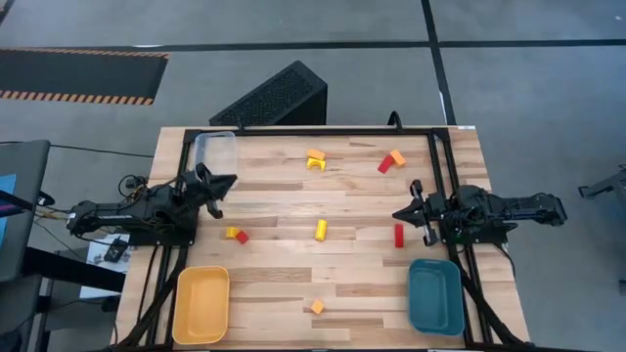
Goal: Sort & place blocks by color
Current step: Put the top right orange block in the dark green bin
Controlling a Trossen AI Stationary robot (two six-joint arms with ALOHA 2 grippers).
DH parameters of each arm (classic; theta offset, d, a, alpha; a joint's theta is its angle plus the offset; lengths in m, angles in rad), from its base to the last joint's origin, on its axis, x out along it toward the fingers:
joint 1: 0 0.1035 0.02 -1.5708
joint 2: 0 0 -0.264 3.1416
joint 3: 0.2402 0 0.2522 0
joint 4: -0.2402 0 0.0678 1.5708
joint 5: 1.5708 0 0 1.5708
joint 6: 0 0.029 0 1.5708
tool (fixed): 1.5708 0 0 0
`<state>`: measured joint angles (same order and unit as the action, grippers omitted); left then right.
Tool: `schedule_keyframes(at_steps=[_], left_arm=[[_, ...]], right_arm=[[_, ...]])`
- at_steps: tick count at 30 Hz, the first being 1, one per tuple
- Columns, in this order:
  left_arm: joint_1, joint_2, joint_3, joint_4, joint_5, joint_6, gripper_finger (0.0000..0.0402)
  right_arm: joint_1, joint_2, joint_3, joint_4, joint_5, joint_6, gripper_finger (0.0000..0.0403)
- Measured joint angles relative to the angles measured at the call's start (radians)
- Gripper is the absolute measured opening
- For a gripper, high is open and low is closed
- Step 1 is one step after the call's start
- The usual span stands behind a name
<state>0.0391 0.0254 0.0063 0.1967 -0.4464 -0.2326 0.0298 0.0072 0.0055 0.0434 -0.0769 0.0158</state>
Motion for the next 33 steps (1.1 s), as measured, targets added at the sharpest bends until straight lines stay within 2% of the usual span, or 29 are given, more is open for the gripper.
schedule_keyframes(at_steps=[2, 6, 9, 16, 19, 22, 27, 29, 33], left_arm=[[0.0, 0.0, 0.0, 0.0, -0.009, -0.01, 0.0002], [0.0, 0.001, 0.0, 0.001, 0.04, -0.014, 0.0002], [0.0, 0.001, 0.009, -0.018, 0.043, -0.012, 0.0002], [0.0, 0.001, 0.022, -0.028, -0.111, -0.003, 0.0002], [0.0, 0.001, 0.022, -0.03, -0.12, -0.045, 0.0002], [0.0, 0.001, 0.022, -0.014, -0.12, -0.095, 0.0002], [0.0, 0.019, 0.023, -0.005, -0.144, -0.102, 0.0002], [0.0, 0.04, 0.024, 0.011, -0.142, -0.107, 0.0002], [0.0, 0.117, 0.024, 0.068, -0.11, -0.137, 0.0002]], right_arm=[[0.0, 0.0, 0.0, -0.002, 0.031, -0.022, 0.0038], [0.0, 0.0, 0.0, 0.025, 0.145, -0.024, 0.0038], [0.0, -0.001, 0.0, 0.065, 0.16, -0.024, 0.0038], [0.0, -0.001, 0.0, 0.04, 0.158, -0.024, 0.0038], [-0.006, -0.001, 0.0, 0.085, 0.17, -0.023, 0.0038], [-0.013, -0.001, 0.0, 0.144, 0.185, 0.102, 0.0038], [-0.032, 0.0, 0.001, 0.23, 0.364, 0.316, 0.0038], [-0.053, 0.006, 0.009, 0.233, 0.372, 0.354, 0.0038], [-0.103, 0.11, 0.073, 0.238, 0.385, 0.452, 0.0038]])
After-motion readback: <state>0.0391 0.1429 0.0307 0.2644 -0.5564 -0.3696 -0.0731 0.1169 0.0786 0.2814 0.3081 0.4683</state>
